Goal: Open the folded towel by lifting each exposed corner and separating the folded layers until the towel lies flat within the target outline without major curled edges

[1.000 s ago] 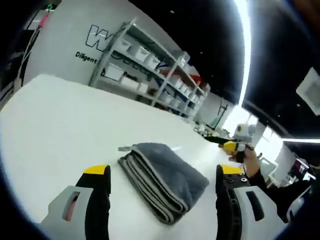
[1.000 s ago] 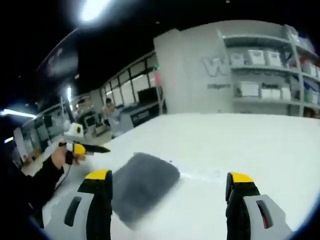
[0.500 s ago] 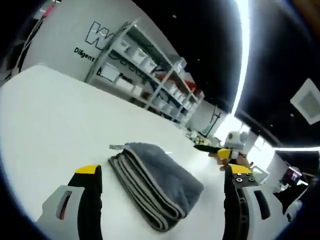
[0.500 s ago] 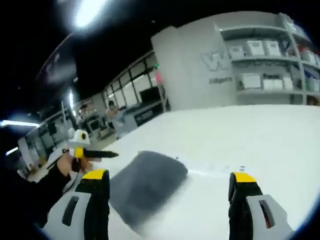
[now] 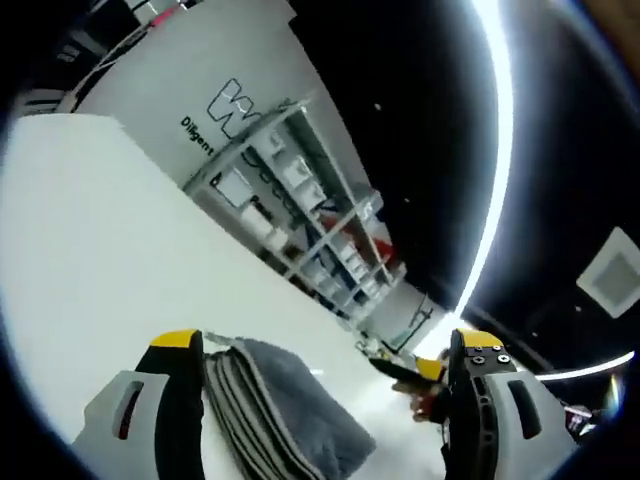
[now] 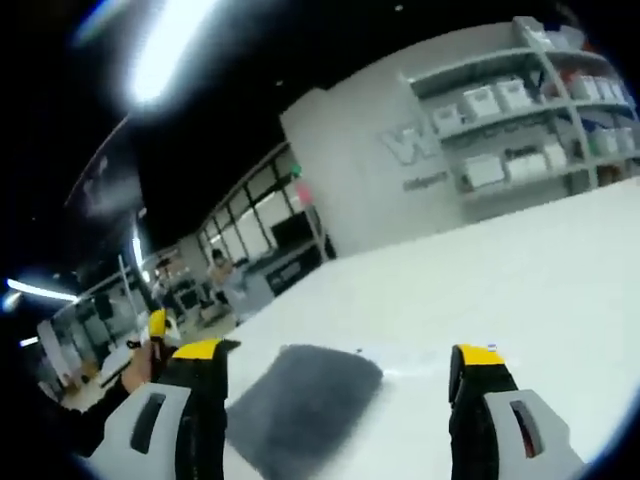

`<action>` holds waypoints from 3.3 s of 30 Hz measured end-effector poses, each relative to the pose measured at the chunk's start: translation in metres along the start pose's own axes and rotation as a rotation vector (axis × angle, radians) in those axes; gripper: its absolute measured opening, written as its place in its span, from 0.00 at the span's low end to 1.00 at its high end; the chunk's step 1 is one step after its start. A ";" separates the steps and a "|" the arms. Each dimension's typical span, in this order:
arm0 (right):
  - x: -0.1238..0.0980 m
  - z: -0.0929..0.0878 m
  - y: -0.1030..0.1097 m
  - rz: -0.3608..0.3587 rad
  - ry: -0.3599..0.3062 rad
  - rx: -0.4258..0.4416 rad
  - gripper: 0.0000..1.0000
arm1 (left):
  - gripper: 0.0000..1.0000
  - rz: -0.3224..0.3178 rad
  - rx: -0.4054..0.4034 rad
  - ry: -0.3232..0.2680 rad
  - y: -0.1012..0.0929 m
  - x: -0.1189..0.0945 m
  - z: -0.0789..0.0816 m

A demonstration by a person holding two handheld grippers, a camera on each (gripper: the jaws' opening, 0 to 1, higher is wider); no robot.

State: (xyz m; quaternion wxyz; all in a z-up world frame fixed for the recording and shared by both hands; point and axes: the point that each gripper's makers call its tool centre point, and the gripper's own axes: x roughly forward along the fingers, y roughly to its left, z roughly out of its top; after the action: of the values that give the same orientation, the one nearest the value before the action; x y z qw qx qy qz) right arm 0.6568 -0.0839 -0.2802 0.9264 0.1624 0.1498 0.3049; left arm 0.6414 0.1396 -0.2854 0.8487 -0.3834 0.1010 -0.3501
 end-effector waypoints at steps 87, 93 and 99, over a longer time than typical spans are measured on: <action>0.028 -0.124 0.009 0.048 0.415 -0.056 0.28 | 0.28 0.150 0.342 0.537 0.056 -0.015 -0.114; 0.030 -0.126 0.016 0.080 0.415 -0.061 0.17 | 0.24 0.137 0.365 0.543 0.057 -0.012 -0.116; 0.031 -0.126 0.018 0.084 0.417 -0.076 0.14 | 0.19 0.114 0.375 0.550 0.057 -0.011 -0.113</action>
State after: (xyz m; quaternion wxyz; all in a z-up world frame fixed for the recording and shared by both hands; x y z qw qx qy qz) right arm 0.6239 -0.0244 -0.3928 0.8673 0.0667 0.3198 0.3756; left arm 0.6129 0.1077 -0.4051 0.8637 -0.1056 0.2811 -0.4048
